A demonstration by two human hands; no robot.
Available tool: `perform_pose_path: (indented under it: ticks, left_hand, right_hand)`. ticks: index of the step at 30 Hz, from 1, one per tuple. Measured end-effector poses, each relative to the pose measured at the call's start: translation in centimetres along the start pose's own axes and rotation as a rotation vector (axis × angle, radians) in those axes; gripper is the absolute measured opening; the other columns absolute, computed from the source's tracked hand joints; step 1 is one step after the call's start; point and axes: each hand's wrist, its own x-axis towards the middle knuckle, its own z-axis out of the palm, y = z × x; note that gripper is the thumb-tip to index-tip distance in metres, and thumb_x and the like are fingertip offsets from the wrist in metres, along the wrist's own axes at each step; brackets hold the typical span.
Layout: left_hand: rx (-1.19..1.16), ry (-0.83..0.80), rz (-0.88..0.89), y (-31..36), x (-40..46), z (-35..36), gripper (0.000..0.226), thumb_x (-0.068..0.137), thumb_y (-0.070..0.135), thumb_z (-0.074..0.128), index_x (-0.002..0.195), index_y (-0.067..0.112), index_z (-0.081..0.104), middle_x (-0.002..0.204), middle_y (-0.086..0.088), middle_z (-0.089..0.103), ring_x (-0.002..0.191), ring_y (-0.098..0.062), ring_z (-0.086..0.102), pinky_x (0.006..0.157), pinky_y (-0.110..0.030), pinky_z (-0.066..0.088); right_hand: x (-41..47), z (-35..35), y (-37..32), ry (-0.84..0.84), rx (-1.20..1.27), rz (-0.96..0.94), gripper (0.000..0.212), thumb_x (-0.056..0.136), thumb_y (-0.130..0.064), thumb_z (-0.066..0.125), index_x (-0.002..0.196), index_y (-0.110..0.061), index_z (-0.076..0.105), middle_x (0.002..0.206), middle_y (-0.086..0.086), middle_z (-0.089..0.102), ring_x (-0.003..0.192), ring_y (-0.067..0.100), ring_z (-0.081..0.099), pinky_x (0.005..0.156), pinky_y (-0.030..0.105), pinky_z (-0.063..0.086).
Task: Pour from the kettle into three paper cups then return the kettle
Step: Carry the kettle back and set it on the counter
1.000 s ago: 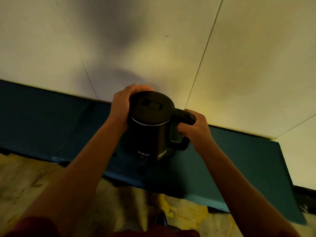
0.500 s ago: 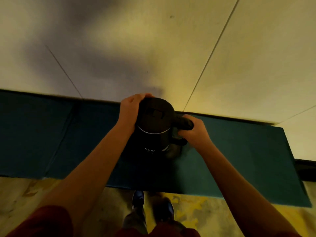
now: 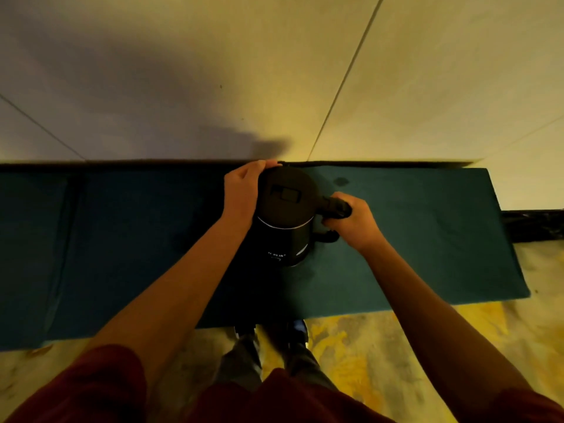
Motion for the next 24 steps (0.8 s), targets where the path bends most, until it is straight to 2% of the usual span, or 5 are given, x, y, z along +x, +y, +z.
perform_pose_path:
  ticks: [7,12,16,21,24]
  left_hand:
    - [0.082,-0.006,0.048,-0.5,-0.9,1.7,0.026,0.097,0.018,0.053,0.098,0.015,0.079,0.099,-0.003,0.078,0.096,-0.018,0.072,0.086,-0.031,0.058]
    - [0.245,-0.033,0.154,-0.2,-1.0,2.7,0.022,0.096,0.016,0.056,0.100,0.023,0.076,0.102,0.001,0.076,0.096,-0.010,0.070,0.079,-0.017,0.055]
    - [0.289,0.006,0.158,-0.9,-2.4,2.8,0.022,0.096,0.017,0.056,0.105,0.021,0.076,0.104,0.003,0.075,0.096,-0.009,0.069,0.079,-0.021,0.057]
    - [0.237,0.141,0.211,-2.1,-4.8,1.7,0.022,0.095,0.012,0.058,0.103,0.020,0.076,0.102,0.008,0.074,0.096,-0.002,0.068,0.081,-0.015,0.054]
    - [0.231,0.165,0.210,-2.0,-5.0,2.2,0.021,0.095,0.012,0.058,0.104,0.019,0.076,0.102,0.009,0.074,0.095,0.001,0.068,0.080,-0.012,0.053]
  right_hand:
    - [-0.1,-1.4,2.2,-0.046,-0.018,0.008,0.030,0.070,0.016,0.071,0.069,-0.011,0.056,0.062,0.000,0.053,0.054,0.000,0.050,0.054,0.015,0.037]
    - [0.8,-2.3,3.0,-0.092,0.019,0.031,0.019,0.067,0.003,0.073,0.081,0.004,0.061,0.071,0.007,0.057,0.062,0.004,0.052,0.059,0.021,0.041]
    - [0.5,-3.1,3.2,-0.174,0.010,0.005,0.023,0.068,0.003,0.075,0.075,-0.011,0.058,0.070,0.005,0.056,0.061,0.003,0.050,0.058,0.019,0.040]
    - [0.0,-2.9,2.0,-0.276,-0.006,-0.047,0.023,0.058,-0.033,0.073,0.070,-0.026,0.055,0.067,-0.007,0.056,0.058,-0.003,0.053,0.058,0.015,0.040]
    - [0.5,-3.6,1.6,-0.304,-0.026,-0.066,0.022,0.058,-0.028,0.073,0.069,-0.025,0.055,0.067,-0.007,0.056,0.058,-0.004,0.053,0.058,0.013,0.041]
